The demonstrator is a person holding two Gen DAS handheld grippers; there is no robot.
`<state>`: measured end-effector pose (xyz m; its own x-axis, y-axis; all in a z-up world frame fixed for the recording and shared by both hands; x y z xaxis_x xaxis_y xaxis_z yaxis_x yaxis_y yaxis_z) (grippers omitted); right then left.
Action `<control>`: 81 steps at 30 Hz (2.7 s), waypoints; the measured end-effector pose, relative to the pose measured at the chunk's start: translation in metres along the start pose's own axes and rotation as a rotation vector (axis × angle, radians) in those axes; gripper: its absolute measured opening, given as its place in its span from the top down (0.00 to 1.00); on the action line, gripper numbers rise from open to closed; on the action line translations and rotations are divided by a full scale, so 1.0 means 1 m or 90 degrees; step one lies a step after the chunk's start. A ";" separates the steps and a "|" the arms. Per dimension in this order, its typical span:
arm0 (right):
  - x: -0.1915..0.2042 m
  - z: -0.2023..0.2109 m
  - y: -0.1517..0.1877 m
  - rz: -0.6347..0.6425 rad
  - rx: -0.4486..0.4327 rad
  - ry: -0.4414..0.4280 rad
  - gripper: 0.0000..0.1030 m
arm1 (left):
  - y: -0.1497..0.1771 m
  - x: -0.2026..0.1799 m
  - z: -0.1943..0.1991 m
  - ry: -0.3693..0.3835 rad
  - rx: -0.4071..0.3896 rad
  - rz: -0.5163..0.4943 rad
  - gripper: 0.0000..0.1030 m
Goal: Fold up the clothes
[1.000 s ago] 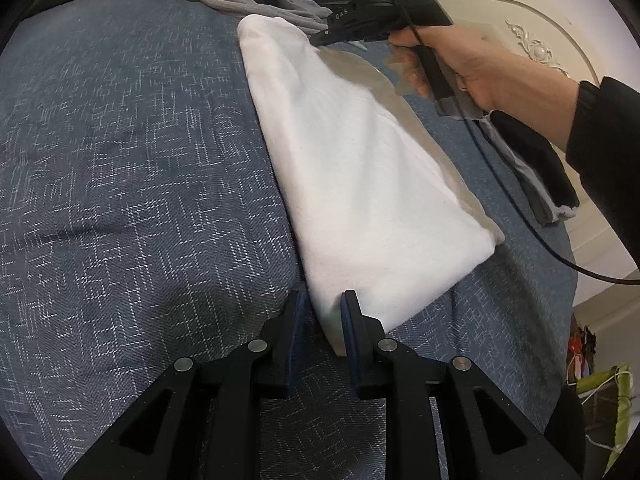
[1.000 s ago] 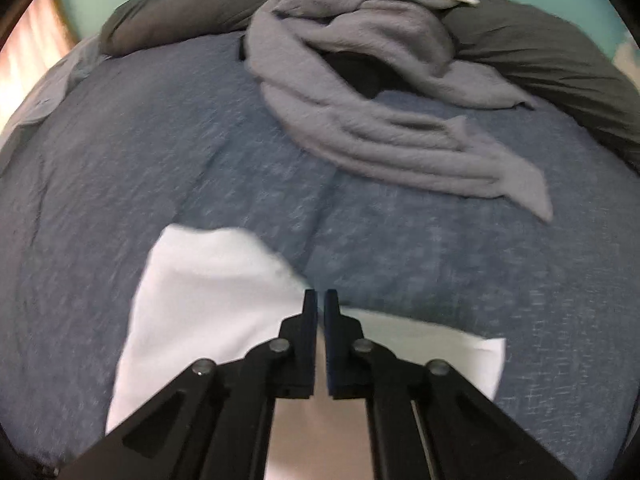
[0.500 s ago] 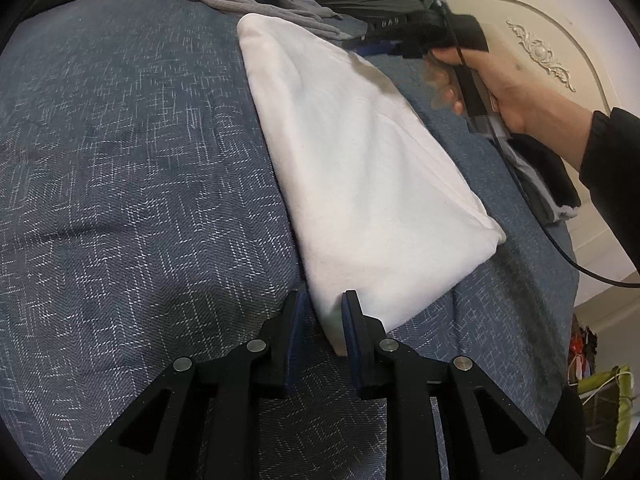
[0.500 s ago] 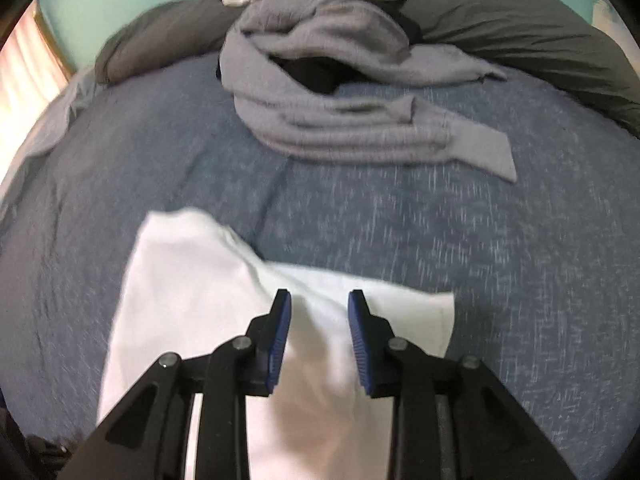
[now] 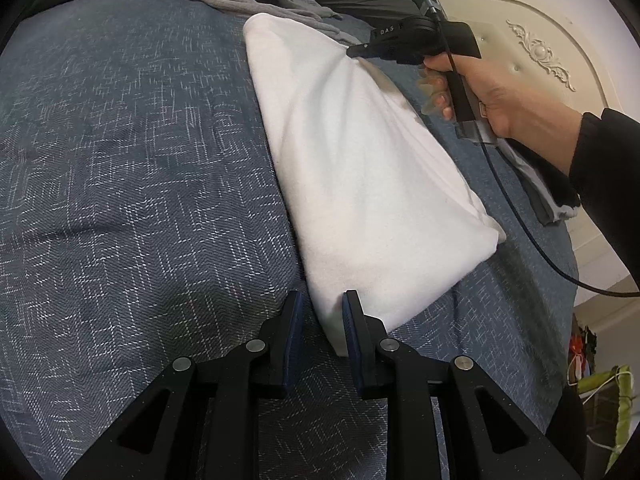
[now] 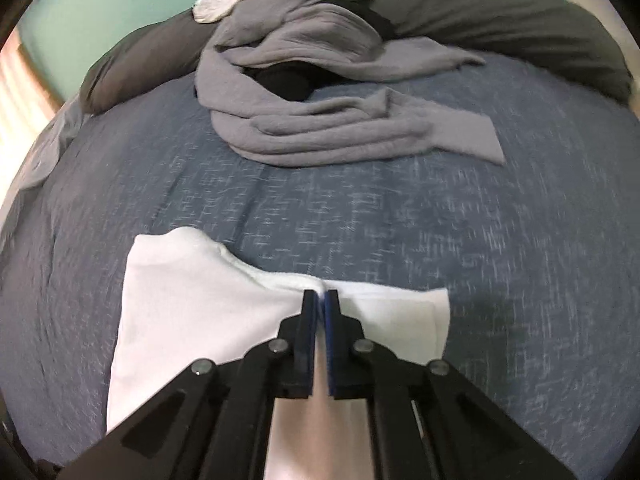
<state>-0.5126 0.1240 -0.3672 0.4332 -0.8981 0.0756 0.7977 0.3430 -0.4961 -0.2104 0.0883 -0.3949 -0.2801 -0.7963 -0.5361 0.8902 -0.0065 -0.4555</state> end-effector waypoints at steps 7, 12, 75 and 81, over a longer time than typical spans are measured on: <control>-0.018 0.010 -0.007 -0.096 -0.027 -0.036 0.95 | -0.002 -0.002 -0.008 0.000 0.001 -0.001 0.78; -0.012 0.014 0.002 -0.064 -0.009 -0.072 0.86 | -0.003 -0.003 -0.009 -0.001 0.001 -0.001 0.78; 0.004 0.015 0.027 0.051 0.059 -0.026 0.97 | -0.007 -0.023 -0.025 -0.004 0.001 0.001 0.77; -0.026 0.029 0.020 -0.043 -0.004 -0.009 0.96 | -0.007 -0.025 -0.026 -0.004 0.002 0.000 0.76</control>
<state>-0.4959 0.1623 -0.3537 0.3847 -0.9151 0.1212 0.8228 0.2804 -0.4944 -0.2193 0.1239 -0.3971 -0.2778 -0.8000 -0.5318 0.8915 -0.0084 -0.4530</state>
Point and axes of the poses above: each gripper's, at about its wrist camera, not at the fingertips, and z roughly against the way its jaws point, x to its left, y to its underside, the point moved 7 cm from there along -z, roughly the way its jaws point, and after that the axes turned 8 degrees about y, right-handed, at the moved point
